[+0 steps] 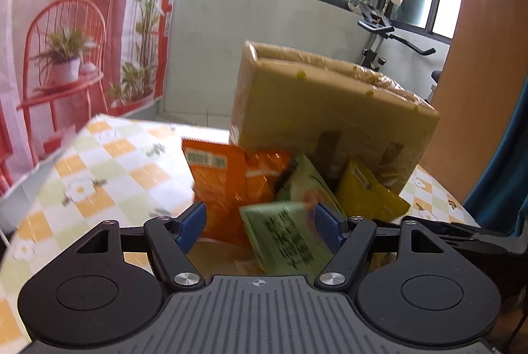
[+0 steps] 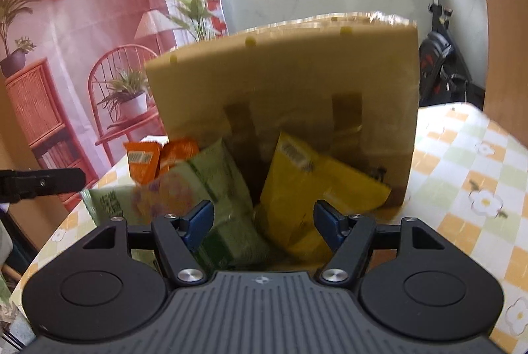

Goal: Organize snacks

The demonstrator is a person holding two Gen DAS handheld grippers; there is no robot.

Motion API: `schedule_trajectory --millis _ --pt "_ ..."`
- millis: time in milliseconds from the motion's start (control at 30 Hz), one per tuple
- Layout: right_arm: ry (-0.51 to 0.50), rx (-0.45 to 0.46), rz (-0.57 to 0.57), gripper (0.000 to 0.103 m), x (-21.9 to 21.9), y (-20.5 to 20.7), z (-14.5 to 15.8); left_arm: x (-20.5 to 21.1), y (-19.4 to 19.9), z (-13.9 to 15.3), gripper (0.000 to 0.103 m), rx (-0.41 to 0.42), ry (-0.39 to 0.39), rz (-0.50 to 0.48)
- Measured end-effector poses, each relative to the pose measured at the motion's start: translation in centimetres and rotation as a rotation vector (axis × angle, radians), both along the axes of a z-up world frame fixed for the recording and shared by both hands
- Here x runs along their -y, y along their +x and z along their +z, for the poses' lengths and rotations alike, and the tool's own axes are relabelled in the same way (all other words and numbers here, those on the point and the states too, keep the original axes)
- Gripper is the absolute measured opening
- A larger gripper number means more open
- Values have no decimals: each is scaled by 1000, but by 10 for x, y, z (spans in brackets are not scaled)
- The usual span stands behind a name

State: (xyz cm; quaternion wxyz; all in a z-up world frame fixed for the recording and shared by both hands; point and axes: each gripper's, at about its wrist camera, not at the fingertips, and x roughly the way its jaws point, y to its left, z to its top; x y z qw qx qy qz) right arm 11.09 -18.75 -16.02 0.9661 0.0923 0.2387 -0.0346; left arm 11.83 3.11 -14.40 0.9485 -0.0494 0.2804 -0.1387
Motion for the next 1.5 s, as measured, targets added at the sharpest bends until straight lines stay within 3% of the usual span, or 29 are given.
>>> schedule_trajectory --millis 267,533,600,633,667,833,1200,1500 --pt "-3 -31 3 70 -1 0 -13 18 2 -26 74 -55 21 2" --pt "17 -47 -5 70 3 4 -21 15 2 -38 73 -113 -14 24" --pt "16 -49 -1 70 3 4 -22 17 1 -40 64 -116 -28 3" --pt "13 -50 3 70 3 4 -23 18 0 -41 53 -114 -37 -15" --pt "9 -51 7 70 3 4 -23 19 -1 -41 48 -111 -42 -28" --pt "-4 -68 24 70 1 7 -27 17 0 -43 47 -100 -52 -1" --pt "-167 -81 144 70 -19 16 -29 8 9 -39 45 -88 -76 48" --pt "24 -63 136 70 3 42 -6 6 8 -41 45 -75 -73 42"
